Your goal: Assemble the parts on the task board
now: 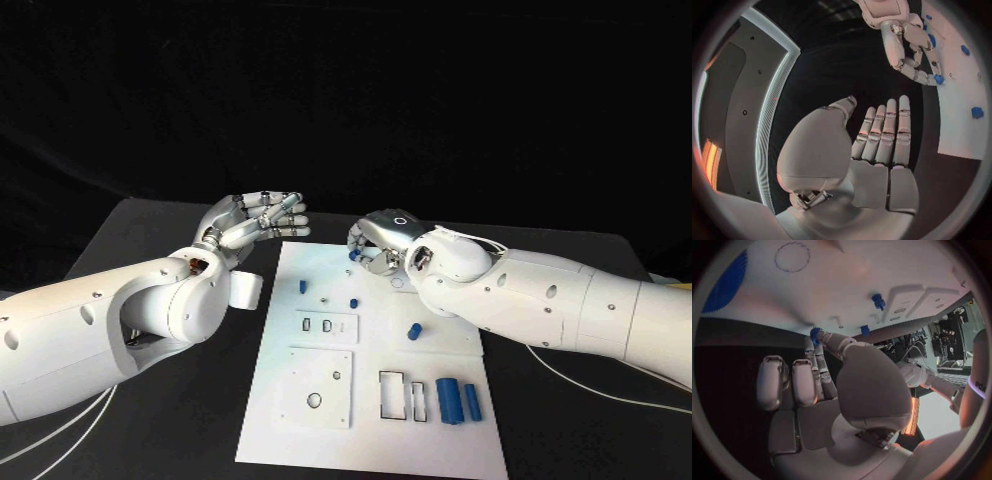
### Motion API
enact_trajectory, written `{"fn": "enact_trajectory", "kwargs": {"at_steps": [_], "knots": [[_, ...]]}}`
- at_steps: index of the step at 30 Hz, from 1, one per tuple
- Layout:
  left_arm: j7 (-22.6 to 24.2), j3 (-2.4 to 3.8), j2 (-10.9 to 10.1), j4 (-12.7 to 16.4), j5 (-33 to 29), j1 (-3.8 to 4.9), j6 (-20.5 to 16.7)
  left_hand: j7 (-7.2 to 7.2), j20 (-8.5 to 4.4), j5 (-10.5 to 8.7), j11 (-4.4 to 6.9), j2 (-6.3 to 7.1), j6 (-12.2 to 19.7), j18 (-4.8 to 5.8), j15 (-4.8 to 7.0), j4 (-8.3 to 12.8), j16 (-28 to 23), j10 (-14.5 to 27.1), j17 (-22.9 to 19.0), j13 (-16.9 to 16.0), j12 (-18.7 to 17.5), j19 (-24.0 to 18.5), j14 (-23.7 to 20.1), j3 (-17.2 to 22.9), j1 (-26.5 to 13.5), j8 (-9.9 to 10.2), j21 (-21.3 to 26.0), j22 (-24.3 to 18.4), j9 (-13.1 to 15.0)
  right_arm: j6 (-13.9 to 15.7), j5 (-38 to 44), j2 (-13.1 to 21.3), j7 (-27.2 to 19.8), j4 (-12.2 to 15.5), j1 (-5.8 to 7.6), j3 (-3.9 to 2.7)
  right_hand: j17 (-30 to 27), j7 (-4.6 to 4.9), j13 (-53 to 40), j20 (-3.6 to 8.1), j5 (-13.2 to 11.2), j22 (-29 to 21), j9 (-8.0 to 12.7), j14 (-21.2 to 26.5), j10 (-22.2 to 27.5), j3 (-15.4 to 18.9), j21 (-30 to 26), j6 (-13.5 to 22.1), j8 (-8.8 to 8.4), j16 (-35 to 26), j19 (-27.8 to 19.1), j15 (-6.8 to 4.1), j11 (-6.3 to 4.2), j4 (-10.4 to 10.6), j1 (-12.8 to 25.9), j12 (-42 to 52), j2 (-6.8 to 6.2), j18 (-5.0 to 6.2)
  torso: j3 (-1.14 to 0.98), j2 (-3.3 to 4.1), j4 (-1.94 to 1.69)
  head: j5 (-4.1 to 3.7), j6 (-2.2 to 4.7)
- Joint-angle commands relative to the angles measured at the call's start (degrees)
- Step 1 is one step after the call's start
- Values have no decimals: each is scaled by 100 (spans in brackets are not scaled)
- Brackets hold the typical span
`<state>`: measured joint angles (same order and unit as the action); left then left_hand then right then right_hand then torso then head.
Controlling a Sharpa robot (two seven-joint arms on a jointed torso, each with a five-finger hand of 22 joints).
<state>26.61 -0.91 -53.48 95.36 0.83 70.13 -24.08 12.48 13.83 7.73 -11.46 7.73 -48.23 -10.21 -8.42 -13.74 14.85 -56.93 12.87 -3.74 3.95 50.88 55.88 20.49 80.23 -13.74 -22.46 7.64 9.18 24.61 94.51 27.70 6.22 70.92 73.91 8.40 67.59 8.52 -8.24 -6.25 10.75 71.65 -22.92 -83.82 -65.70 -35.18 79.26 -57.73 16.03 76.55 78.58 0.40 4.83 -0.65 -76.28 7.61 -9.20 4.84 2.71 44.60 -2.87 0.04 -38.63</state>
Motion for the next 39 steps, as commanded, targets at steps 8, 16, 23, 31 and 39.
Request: {"fn": "enact_trajectory", "kwargs": {"at_steps": [8, 16, 23, 31, 39], "knots": [[23, 6, 21, -9, -14, 15, 103, 256, 22, -18, -13, -23, 40, -14, -15, -1, -16, 32, 6, -1, -20, -29, -44, 44, -57, 20, 9, -5, -9, -203, 14, -13, -38, 14, -4, 5, -8, 4, -9, -13, -1, -4, -9, -194, -13, -26, 17, 53, 19, 34, 8, -2, 16, 8, 72, 30, 14, -87, 2, 5, -19, -5, 5], [17, 5, 21, -10, -14, 19, 108, 256, 22, -18, -13, -23, 40, -14, -15, -1, -16, 32, 6, -1, -20, -29, -44, 44, -57, 20, 9, -5, -9, -240, 17, -56, 9, -68, -4, 7, -470, 208, 118, -146, -201, -648, 92, -30, 558, 12, -418, 746, -440, -241, -459, 161, 211, 113, 337, -244, -269, 50, 8, 13, 1, 5, 10], [3, 5, 21, -15, -14, 25, 121, 256, 25, -20, -13, -21, 38, -17, -15, 8, -27, 35, 15, -2, -19, -32, -43, 51, -61, 26, 12, -11, -11, -264, 41, 5, 82, -31, -4, 13, -1060, 88, 264, -215, -235, -1366, 175, 187, 1197, 437, -999, 1312, -778, -615, -919, 207, 266, 178, 280, -264, -318, 203, 4, 12, -17, -4, 3], [17, 5, 7, -36, -14, 26, 146, 256, 26, -21, -13, -20, 38, -17, -16, 8, -30, 36, 17, -2, -19, -33, -43, 51, -63, 27, 12, -12, -12, -33, -108, 769, 146, 693, 8, -45, -746, 198, 230, -155, -114, -817, 123, 8, 841, 518, -670, 1116, -699, -340, -473, 140, 191, 282, 244, 177, -240, 89, 1, 7, 7, 0, 22], [31, 4, -1, -73, -14, 26, 163, 236, 27, -19, -3, -26, 28, -18, -14, 14, -36, 20, 21, -5, -11, -34, -43, 60, -61, 25, 13, -15, -10, -95, -1013, 1750, 103, 1396, 139, -138, -240, 41, -30, -44, -75, -92, 47, -141, -173, 674, -197, 706, -518, 62, -28, -8, -18, 548, 412, 791, -428, -49, -5, -27, 67, -72, 77]]}}
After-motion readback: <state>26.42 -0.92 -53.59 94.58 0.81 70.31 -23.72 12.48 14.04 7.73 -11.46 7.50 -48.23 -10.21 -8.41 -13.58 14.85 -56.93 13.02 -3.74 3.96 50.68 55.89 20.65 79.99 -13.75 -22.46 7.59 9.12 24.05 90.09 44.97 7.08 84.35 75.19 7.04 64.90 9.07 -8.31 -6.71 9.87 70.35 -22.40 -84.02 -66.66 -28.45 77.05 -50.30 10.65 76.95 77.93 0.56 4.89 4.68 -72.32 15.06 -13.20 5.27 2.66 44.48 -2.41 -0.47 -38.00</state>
